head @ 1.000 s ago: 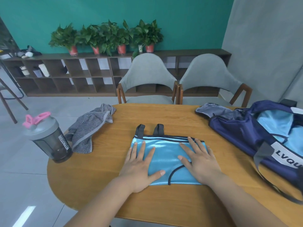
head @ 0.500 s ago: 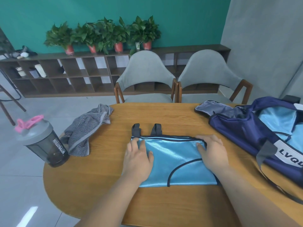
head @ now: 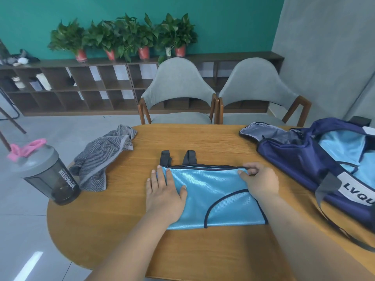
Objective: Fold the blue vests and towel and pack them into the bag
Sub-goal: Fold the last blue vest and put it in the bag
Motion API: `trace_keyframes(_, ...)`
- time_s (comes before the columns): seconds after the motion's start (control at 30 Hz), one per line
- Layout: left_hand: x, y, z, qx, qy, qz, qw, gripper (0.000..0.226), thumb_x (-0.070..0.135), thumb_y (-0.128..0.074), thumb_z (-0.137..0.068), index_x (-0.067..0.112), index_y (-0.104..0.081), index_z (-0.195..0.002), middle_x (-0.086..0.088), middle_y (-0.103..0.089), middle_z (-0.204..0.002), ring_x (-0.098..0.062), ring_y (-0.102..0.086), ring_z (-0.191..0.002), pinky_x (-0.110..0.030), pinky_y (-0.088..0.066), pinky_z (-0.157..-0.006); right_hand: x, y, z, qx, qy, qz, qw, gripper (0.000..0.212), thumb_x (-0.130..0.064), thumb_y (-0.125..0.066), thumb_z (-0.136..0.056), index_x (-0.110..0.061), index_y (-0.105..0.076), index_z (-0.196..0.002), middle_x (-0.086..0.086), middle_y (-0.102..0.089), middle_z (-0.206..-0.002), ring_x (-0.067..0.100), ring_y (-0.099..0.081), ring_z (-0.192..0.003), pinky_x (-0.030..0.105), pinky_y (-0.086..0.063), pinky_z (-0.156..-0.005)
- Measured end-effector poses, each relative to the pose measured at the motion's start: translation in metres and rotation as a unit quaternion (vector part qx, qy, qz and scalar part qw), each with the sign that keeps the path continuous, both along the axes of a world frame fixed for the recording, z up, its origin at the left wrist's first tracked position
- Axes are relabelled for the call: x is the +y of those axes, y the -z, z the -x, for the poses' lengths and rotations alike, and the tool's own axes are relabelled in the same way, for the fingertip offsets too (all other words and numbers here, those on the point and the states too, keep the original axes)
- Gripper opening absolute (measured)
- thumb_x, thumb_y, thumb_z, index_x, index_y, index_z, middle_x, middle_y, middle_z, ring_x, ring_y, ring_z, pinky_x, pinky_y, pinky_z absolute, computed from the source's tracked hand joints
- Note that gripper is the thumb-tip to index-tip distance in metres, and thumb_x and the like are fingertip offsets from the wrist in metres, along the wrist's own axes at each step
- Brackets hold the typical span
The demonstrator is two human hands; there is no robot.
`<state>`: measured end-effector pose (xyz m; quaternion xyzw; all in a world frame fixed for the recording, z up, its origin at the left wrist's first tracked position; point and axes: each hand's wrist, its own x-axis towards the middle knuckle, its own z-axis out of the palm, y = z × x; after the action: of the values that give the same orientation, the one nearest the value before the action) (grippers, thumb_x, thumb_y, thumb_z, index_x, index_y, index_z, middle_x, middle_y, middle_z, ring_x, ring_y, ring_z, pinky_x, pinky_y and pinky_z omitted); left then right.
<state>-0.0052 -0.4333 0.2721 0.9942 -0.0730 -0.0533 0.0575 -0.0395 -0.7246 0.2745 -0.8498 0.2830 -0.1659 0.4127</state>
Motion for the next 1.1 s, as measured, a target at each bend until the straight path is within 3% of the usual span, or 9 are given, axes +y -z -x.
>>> trace_keyframes(0.2, 0.004, 0.001, 0.001, -0.009, 0.004, -0.007, 1.0, 0.09, 0.07, -0.011, -0.101, 0.012, 0.011, -0.166, -0.014, 0.023, -0.172, -0.031, 0.023, -0.159, -0.049, 0.008, -0.13, 0.008, 0.007, -0.003, 0.028, 0.011, 0.124, 0.992, 0.028, -0.056, -0.072, -0.09, -0.035, -0.064, -0.108, -0.013, -0.061, -0.072, 0.02, -0.057, -0.09, 0.043, -0.052, -0.085)
trace_keyframes(0.37, 0.0, -0.007, 0.018, -0.127, 0.015, 0.008, 0.992, 0.087, 0.066, -0.011, -0.101, 0.01, -0.026, -0.165, -0.018, -0.009, -0.174, -0.035, 0.009, -0.161, -0.051, 0.001, -0.131, 0.014, 0.005, 0.004, -0.037, 0.016, 0.13, 0.991, 0.03, -0.059, -0.063, -0.093, -0.033, -0.06, -0.109, -0.01, -0.058, -0.095, 0.02, -0.053, -0.099, 0.042, -0.048, -0.088)
trace_keyframes(0.5, -0.013, -0.006, 0.043, -0.018, 0.067, 0.017, 0.997, 0.089, 0.081, -0.007, -0.096, 0.029, 0.0, -0.168, -0.01, 0.019, -0.174, -0.033, 0.028, -0.157, -0.052, 0.01, -0.129, 0.015, 0.004, 0.017, -0.108, -0.09, 0.193, 0.971, 0.017, -0.038, -0.059, -0.102, -0.036, -0.068, -0.116, -0.014, -0.056, -0.123, 0.018, -0.049, -0.121, 0.04, -0.041, -0.101)
trace_keyframes(0.6, -0.01, 0.002, 0.042, 0.001, 0.078, -0.012, 0.997, 0.094, 0.09, -0.001, -0.089, 0.037, 0.013, -0.166, -0.009, 0.03, -0.17, -0.034, 0.034, -0.154, -0.056, 0.012, -0.127, 0.012, 0.01, 0.022, 0.032, -0.242, 0.302, 0.922, 0.045, -0.052, -0.042, -0.107, -0.044, -0.047, -0.151, -0.016, -0.032, -0.164, 0.016, -0.023, -0.154, 0.043, -0.024, -0.123)
trace_keyframes(0.67, -0.006, 0.001, 0.034, 0.013, 0.095, -0.026, 0.995, 0.096, 0.092, 0.0, -0.086, 0.038, 0.016, -0.165, -0.008, 0.034, -0.168, -0.034, 0.036, -0.153, -0.056, 0.014, -0.127, 0.009, 0.011, 0.023, 0.134, -0.28, 0.321, 0.895, 0.058, -0.064, -0.021, -0.106, -0.048, -0.019, -0.162, -0.017, -0.004, -0.173, 0.014, 0.002, -0.16, 0.041, -0.003, -0.13)
trace_keyframes(0.73, 0.001, -0.001, 0.023, 0.024, 0.124, -0.034, 0.991, 0.096, 0.093, 0.0, -0.086, 0.04, 0.019, -0.163, -0.005, 0.037, -0.167, -0.032, 0.039, -0.152, -0.054, 0.014, -0.127, 0.008, 0.007, 0.026, 0.167, -0.292, 0.31, 0.889, 0.062, -0.07, -0.014, -0.104, -0.051, -0.008, -0.163, -0.017, 0.006, -0.173, 0.015, 0.01, -0.16, 0.041, 0.003, -0.129)
trace_keyframes(0.8, 0.012, -0.003, 0.009, 0.024, 0.154, -0.035, 0.987, 0.093, 0.093, -0.003, -0.087, 0.043, 0.02, -0.162, -0.003, 0.036, -0.168, -0.028, 0.039, -0.152, -0.051, 0.014, -0.128, 0.007, 0.005, 0.032, 0.157, -0.291, 0.293, 0.897, 0.06, -0.069, -0.019, -0.104, -0.052, -0.014, -0.162, -0.017, -0.002, -0.173, 0.015, 0.005, -0.16, 0.04, -0.001, -0.13)
trace_keyframes(0.93, 0.031, -0.011, -0.006, -0.02, 0.211, -0.045, 0.976, 0.087, 0.087, -0.006, -0.094, 0.04, 0.012, -0.165, 0.002, 0.025, -0.173, -0.021, 0.034, -0.155, -0.047, 0.013, -0.129, -0.004, 0.008, 0.045, 0.009, -0.201, 0.148, 0.968, 0.045, -0.052, -0.039, -0.107, -0.042, -0.051, -0.149, -0.013, -0.05, -0.153, 0.015, -0.038, -0.147, 0.033, -0.03, -0.121)
trace_keyframes(1.1, -0.003, -0.028, 0.035, -0.038, 0.254, 0.051, 0.965, 0.081, 0.077, -0.021, -0.102, 0.033, -0.008, -0.168, 0.011, 0.01, -0.175, -0.012, 0.021, -0.159, -0.037, 0.014, -0.127, -0.003, 0.015, 0.035, 0.01, -0.142, 0.143, 0.979, 0.041, -0.047, -0.051, -0.105, -0.031, -0.062, -0.141, -0.006, -0.057, -0.141, 0.02, -0.048, -0.135, 0.036, -0.038, -0.114)
